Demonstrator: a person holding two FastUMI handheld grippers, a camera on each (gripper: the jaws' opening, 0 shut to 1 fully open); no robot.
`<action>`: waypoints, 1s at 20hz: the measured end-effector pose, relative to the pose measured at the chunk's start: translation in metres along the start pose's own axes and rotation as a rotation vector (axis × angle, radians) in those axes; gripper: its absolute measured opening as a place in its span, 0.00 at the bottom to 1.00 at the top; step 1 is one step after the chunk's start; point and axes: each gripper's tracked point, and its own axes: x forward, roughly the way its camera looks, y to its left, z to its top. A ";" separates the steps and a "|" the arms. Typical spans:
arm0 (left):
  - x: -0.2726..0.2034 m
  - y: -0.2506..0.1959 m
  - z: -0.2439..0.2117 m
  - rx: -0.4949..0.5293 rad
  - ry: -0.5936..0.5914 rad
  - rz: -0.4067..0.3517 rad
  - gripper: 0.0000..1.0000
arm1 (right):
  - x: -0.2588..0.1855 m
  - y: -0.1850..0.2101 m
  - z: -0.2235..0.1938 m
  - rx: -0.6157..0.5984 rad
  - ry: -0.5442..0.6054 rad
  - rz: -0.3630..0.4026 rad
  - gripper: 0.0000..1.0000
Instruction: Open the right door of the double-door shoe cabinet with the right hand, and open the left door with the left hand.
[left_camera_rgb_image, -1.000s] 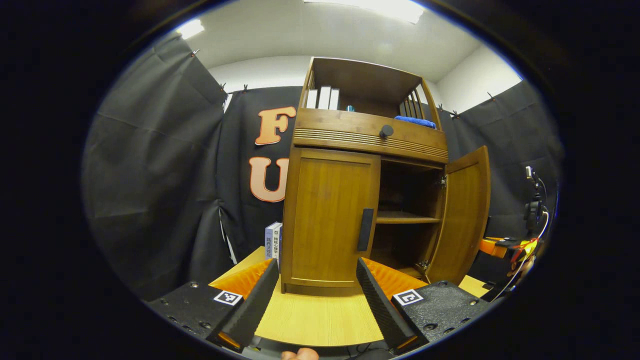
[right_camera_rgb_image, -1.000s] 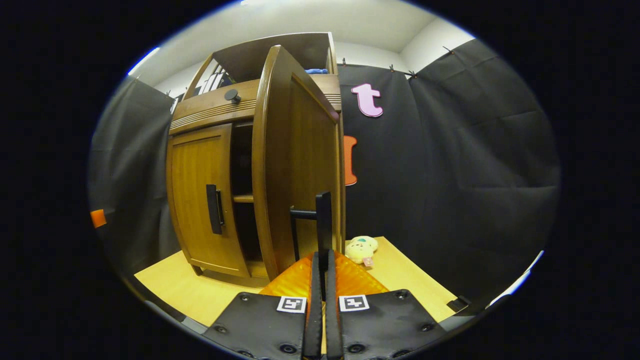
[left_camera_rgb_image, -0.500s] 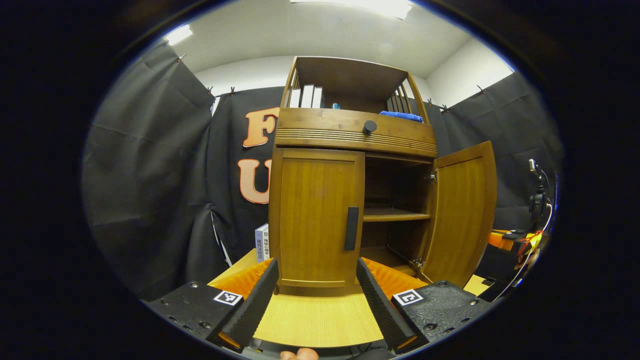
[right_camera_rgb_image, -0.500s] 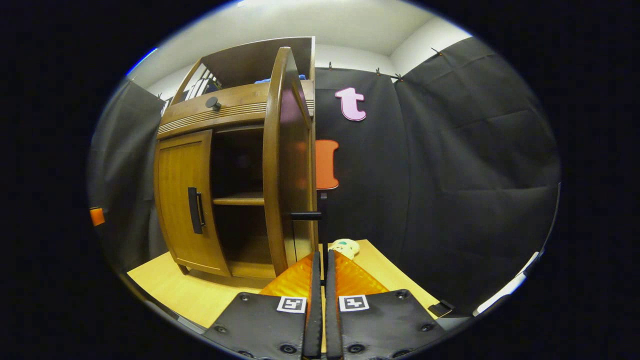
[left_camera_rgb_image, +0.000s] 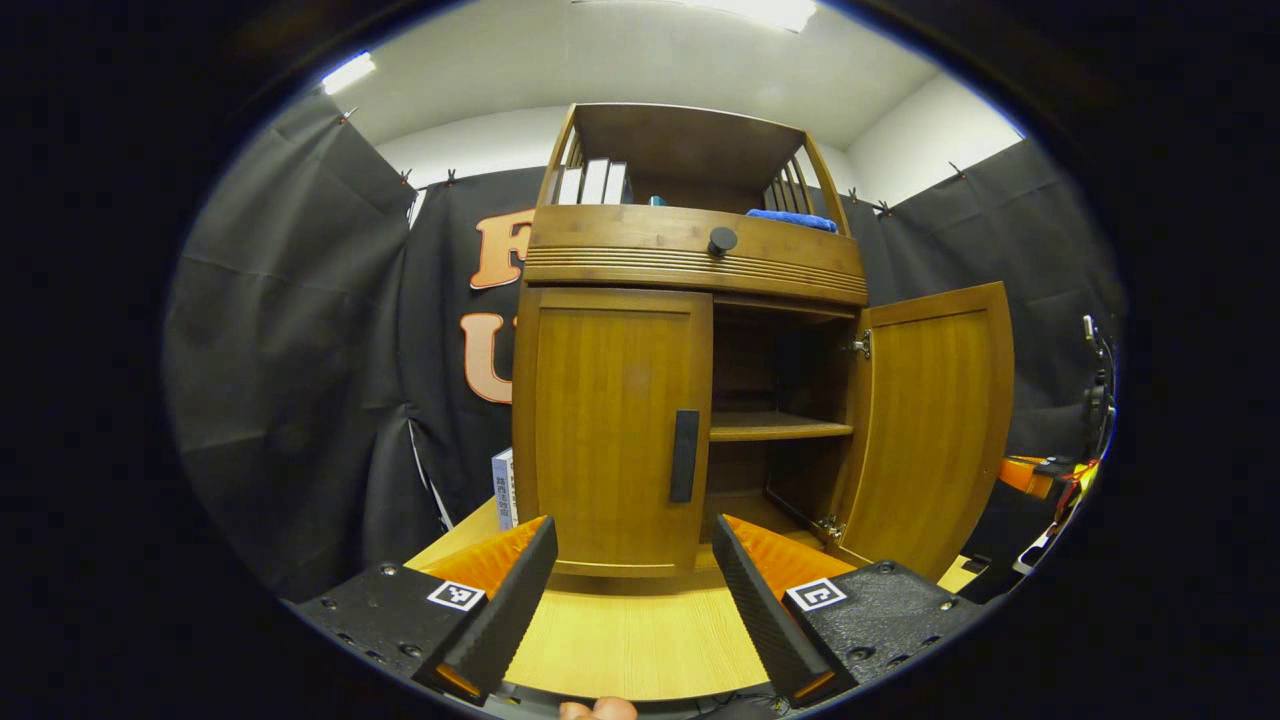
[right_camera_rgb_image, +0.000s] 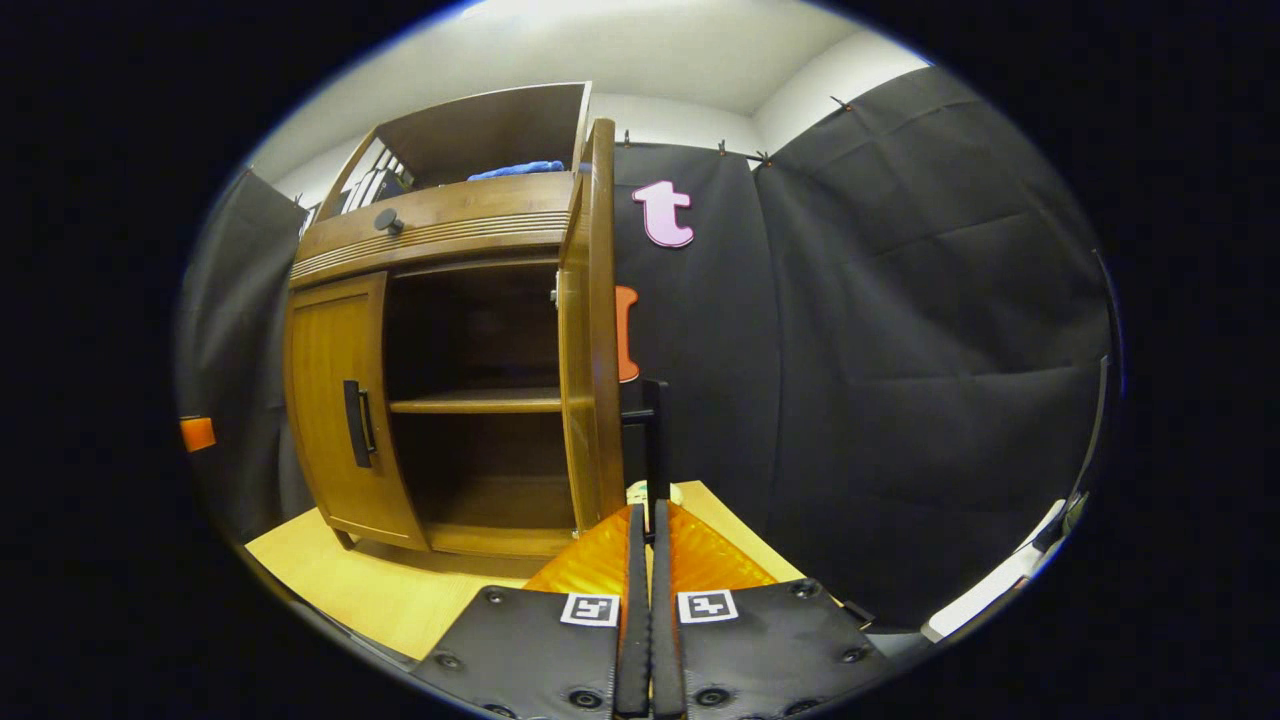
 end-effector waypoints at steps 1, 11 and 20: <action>0.004 -0.005 0.000 0.005 0.000 -0.004 0.92 | -0.001 -0.009 0.000 -0.010 -0.006 -0.026 0.08; 0.069 -0.039 -0.010 -0.035 0.031 -0.074 0.95 | -0.012 -0.042 0.015 -0.028 -0.062 -0.097 0.08; 0.123 -0.055 -0.014 -0.045 0.034 -0.091 0.95 | -0.010 -0.063 0.015 0.015 -0.067 -0.128 0.42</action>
